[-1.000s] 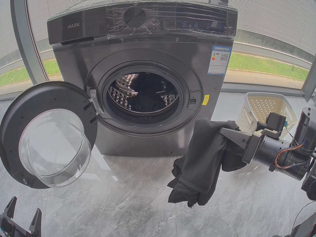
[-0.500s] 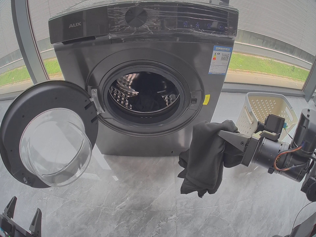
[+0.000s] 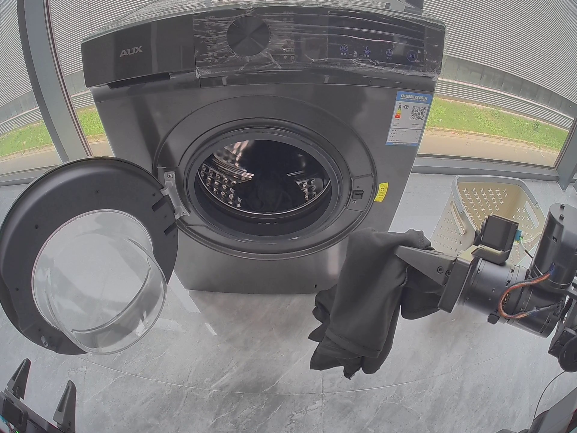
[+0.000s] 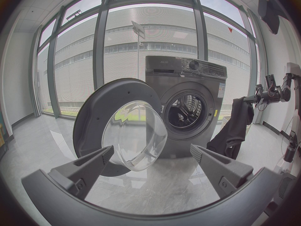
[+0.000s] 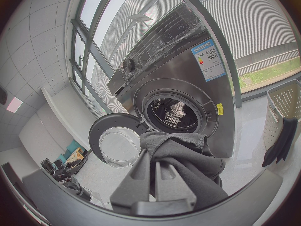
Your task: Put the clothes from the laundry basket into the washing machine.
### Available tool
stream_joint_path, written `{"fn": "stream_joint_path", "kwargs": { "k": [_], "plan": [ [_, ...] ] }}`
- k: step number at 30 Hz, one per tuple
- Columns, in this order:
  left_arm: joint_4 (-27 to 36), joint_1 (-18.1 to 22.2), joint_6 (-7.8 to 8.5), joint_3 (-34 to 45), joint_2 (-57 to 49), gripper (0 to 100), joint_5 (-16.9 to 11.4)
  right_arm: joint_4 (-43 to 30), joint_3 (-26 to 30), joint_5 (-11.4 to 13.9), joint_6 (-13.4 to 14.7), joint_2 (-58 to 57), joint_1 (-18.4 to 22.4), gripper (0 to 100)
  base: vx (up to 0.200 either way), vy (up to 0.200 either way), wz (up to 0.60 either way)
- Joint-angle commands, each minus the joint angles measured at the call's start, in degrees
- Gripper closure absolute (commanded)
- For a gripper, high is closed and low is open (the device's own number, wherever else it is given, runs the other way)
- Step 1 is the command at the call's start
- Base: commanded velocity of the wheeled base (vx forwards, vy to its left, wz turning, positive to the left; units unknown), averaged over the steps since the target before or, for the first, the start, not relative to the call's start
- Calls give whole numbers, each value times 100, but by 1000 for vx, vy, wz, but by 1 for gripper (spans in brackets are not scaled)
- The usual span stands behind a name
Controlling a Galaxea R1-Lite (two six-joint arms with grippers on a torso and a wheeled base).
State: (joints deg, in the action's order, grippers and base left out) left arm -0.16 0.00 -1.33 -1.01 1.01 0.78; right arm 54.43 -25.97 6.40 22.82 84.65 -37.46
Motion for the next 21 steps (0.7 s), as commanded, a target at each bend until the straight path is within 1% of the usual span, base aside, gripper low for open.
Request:
{"fn": "stream_joint_path", "kwargs": {
  "k": [1,8,9,12,13,15,16,17,20,21],
  "plan": [
    [-2,0,-8,101,-92,0,1,6,-5,2,-6,-1,-7,100,0,200,0],
    [-2,0,1,101,-92,0,1,6,-31,2,-32,8,-77,100,0,200,0],
    [-2,0,10,101,-92,0,10,6,-31,2,-41,8,-103,100,0,0,0],
    [-2,0,36,101,-92,0,10,6,-31,-51,-217,8,-218,100,0,0,0],
    [-2,0,63,101,-101,0,1,6,-14,-121,-287,16,-253,100,0,0,0],
    [-2,0,80,101,-92,0,1,-38,-31,-385,-375,51,-420,100,0,0,0],
    [-2,0,80,101,-92,0,1,-38,-31,-385,-375,51,-420,100,0,0,0],
    [-2,0,89,101,-92,0,1,-38,-31,-666,-375,104,-631,100,0,0,0],
    [-2,0,80,101,-92,0,1,-29,-58,-1053,-375,254,-780,100,0,0,0],
    [-2,0,80,101,-101,0,1,-20,-66,-1097,-384,289,-789,100,0,0,0]
  ]
}}
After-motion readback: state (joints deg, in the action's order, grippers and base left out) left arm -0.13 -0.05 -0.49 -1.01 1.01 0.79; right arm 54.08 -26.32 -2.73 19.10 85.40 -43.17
